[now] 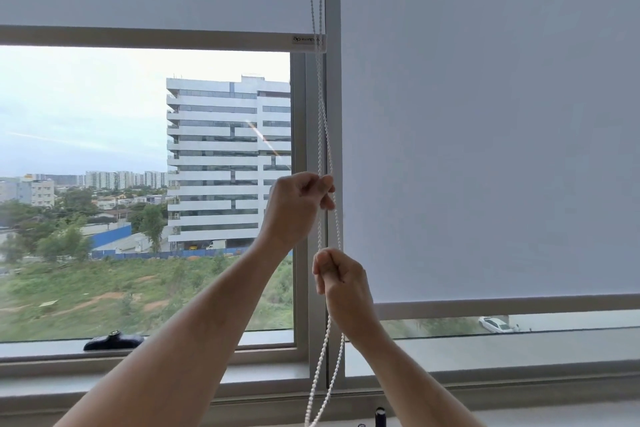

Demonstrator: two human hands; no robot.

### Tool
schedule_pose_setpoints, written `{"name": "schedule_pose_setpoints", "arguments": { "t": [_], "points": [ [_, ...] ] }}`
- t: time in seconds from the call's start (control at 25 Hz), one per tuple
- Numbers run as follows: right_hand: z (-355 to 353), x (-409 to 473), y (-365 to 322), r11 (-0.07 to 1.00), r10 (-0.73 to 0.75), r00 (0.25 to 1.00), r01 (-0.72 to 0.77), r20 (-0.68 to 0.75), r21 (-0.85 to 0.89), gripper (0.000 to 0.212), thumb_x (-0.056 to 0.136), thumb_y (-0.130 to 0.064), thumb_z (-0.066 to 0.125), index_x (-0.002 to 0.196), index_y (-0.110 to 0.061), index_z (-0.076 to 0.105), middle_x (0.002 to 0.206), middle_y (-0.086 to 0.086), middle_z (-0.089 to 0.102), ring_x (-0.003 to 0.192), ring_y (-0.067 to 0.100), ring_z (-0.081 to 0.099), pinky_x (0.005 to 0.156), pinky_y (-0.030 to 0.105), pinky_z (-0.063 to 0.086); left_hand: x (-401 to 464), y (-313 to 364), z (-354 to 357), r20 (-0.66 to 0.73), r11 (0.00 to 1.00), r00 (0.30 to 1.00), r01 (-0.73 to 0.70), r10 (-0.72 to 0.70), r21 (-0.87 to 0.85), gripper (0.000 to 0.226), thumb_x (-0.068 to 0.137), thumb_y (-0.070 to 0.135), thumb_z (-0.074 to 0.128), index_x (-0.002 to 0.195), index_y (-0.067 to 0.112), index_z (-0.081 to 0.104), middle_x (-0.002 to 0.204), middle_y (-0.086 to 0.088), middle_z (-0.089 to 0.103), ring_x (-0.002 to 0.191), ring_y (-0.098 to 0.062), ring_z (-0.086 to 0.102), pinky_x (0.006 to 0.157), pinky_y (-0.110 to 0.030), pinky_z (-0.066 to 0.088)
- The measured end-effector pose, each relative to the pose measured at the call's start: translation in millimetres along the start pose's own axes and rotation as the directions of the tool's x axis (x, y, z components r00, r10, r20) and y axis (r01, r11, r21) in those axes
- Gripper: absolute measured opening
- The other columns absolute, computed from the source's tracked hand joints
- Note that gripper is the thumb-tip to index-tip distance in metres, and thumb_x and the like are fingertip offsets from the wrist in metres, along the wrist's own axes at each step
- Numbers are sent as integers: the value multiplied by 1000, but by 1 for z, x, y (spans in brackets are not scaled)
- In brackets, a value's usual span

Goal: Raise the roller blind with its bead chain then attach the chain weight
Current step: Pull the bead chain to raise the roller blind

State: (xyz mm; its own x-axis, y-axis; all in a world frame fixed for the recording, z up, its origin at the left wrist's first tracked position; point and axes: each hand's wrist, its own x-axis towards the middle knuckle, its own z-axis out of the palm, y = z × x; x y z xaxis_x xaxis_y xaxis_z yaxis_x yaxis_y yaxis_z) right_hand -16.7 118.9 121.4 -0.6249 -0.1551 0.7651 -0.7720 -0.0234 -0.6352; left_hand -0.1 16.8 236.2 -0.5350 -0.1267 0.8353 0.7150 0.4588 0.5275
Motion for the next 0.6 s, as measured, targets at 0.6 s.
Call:
{"name": "schedule_pose_setpoints", "arguments": {
  "t": [0.6],
  "points": [
    [-36, 87, -86, 997, -48, 987, 37, -152, -70, 39, 100, -51, 42, 92, -23, 68, 75, -5, 72, 71, 8, 65, 69, 24, 47, -46, -14, 7, -13, 990, 999, 28, -30, -137, 20, 92, 22, 66, 75, 18, 76, 54, 4, 71, 43, -4, 49, 49, -15, 38]
  ]
}}
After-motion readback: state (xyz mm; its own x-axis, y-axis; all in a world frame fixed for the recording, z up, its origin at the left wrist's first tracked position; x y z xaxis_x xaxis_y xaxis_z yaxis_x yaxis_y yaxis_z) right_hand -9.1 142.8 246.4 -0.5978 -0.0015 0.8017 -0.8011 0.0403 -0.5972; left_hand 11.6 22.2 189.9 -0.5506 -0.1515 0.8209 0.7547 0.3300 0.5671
